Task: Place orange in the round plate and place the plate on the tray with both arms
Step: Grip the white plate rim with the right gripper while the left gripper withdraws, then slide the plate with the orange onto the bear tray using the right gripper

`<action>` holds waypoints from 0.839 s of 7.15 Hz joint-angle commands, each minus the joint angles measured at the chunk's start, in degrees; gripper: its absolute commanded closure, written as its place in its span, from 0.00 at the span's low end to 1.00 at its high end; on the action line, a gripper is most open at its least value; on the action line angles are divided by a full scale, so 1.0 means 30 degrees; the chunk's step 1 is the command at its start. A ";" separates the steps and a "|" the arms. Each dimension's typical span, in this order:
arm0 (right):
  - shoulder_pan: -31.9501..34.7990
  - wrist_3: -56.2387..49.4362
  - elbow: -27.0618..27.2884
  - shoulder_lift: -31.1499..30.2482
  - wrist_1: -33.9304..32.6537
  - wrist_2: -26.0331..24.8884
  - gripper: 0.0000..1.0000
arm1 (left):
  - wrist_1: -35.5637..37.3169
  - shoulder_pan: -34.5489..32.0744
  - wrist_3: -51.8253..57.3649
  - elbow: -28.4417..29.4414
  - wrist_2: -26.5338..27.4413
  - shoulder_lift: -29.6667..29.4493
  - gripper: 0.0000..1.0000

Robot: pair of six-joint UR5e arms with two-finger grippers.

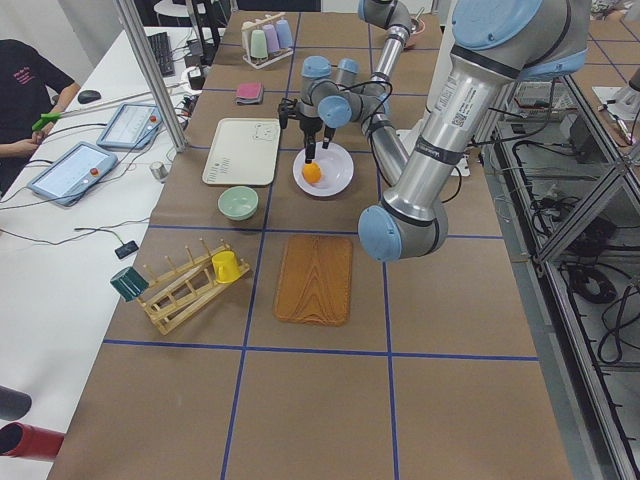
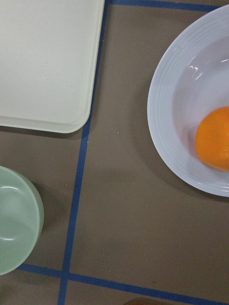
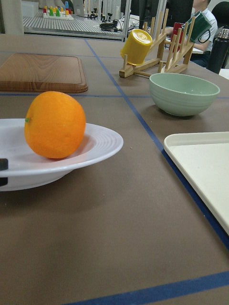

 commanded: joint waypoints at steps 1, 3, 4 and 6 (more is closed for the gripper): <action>0.0051 0.2345 0.0014 -0.0028 0.2181 -0.1914 0.95 | 0.0028 -0.1795 0.2964 -0.0548 -0.1306 0.1214 0.03; 0.0196 0.4137 -0.0016 -0.0029 0.2925 -0.4144 0.95 | 0.0028 -0.3145 0.5634 -0.0405 -0.1311 0.2009 0.03; 0.0343 0.5133 -0.0074 -0.0029 0.2985 -0.5924 0.95 | 0.0057 -0.3906 0.7039 -0.0142 -0.1311 0.2215 0.03; 0.1130 0.6309 -0.0453 0.0030 0.2724 -0.8244 0.95 | 0.0028 -0.4469 0.8164 0.0211 -0.1341 0.2362 0.03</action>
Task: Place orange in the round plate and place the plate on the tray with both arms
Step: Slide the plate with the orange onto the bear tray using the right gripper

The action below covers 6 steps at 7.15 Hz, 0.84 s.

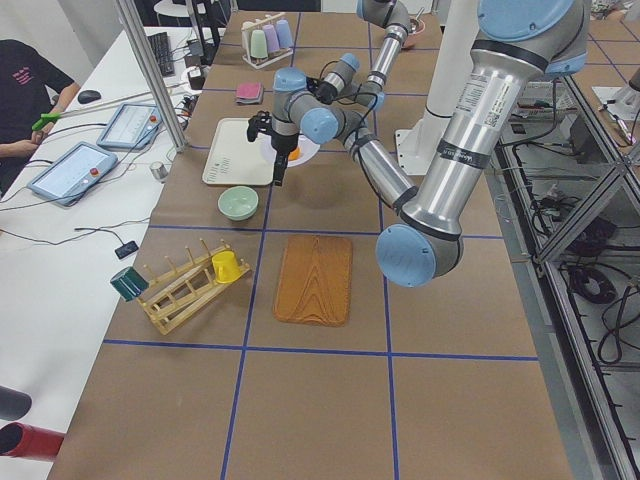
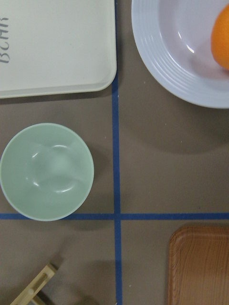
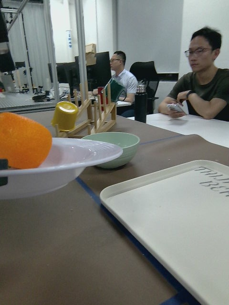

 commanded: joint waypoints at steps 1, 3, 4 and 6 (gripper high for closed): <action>0.0778 0.0864 -0.0643 0.0438 -0.1247 -0.2484 0.95 | -0.0020 -0.0389 0.0735 0.0202 -0.0013 0.0149 0.03; 0.0840 0.1099 -0.0968 0.1464 -0.4550 -0.3923 0.95 | -0.0020 -0.0390 0.0735 0.0232 0.0017 0.0179 0.03; 0.0985 0.1273 -0.1201 0.1583 -0.5264 -0.4103 0.95 | -0.0020 -0.0419 0.0735 0.0261 0.0017 0.0179 0.03; 0.1220 0.1919 -0.2166 0.1585 -0.5477 -0.4863 0.95 | -0.0020 -0.0390 0.0736 0.0378 0.0046 0.0179 0.03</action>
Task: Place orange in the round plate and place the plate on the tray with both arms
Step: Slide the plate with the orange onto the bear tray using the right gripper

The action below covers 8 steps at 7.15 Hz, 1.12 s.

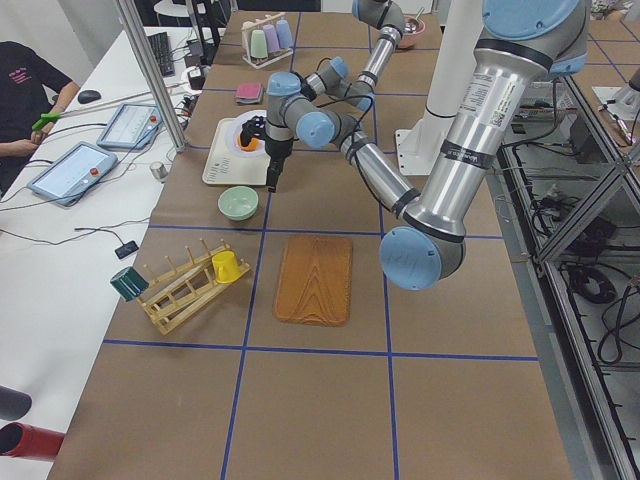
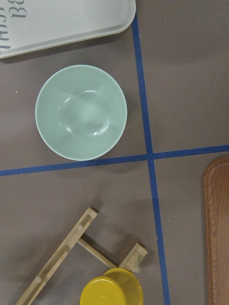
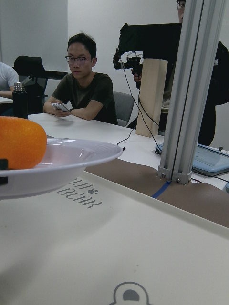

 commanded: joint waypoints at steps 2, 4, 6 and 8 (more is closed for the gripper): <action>0.0114 0.0348 -0.0927 0.0069 -0.0821 -0.0800 0.89 | 0.0000 -0.0012 -0.0011 0.0097 0.0011 0.0002 0.03; 0.0085 0.0495 -0.0956 -0.0047 -0.1519 -0.0742 0.56 | -0.0029 -0.0012 -0.0011 0.0127 -0.0018 0.0002 0.03; 0.0055 0.0174 -0.0927 -0.0047 -0.2491 -0.0422 0.16 | -0.0029 -0.0070 -0.0011 0.0156 -0.0018 0.0002 0.03; 0.0200 -0.3205 -0.0694 -0.0251 -0.2492 0.1241 0.00 | 0.0000 -0.0158 0.0018 0.0156 -0.0018 0.0002 0.03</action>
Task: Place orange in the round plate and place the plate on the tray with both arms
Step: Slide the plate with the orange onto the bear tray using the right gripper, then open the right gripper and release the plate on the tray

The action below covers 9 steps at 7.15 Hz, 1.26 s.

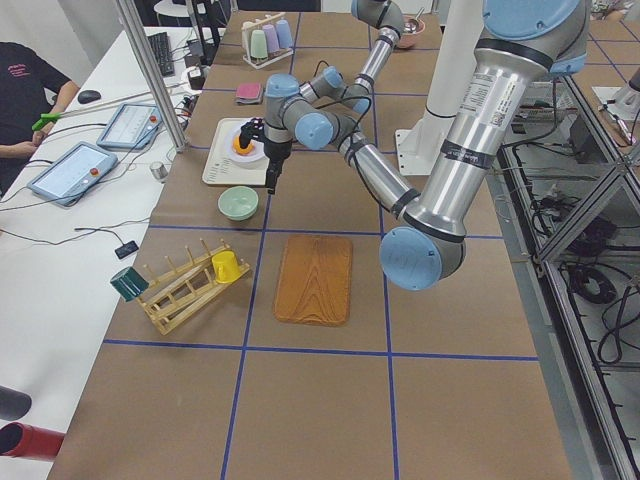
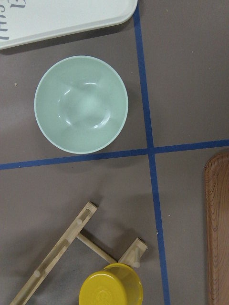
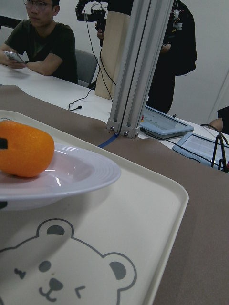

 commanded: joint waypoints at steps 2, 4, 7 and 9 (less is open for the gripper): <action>0.0680 -0.6153 0.2046 -0.1389 -0.3149 0.4459 0.00 | 0.0007 -0.0161 0.0010 0.0063 -0.0001 0.0000 0.03; 0.1471 -0.7143 0.4077 -0.1656 -0.5632 0.6633 0.00 | 0.0007 -0.0191 0.0010 0.0064 -0.0030 0.0000 0.03; 0.3892 -0.9932 0.6387 -0.4107 -0.6363 1.1513 0.00 | 0.0007 -0.0425 0.0765 0.0064 -0.0088 0.0000 0.03; 0.5162 -1.6457 1.0271 -0.4880 -1.4406 1.3175 0.00 | -0.0284 -0.1736 0.3601 -0.0024 -0.1429 0.1109 0.02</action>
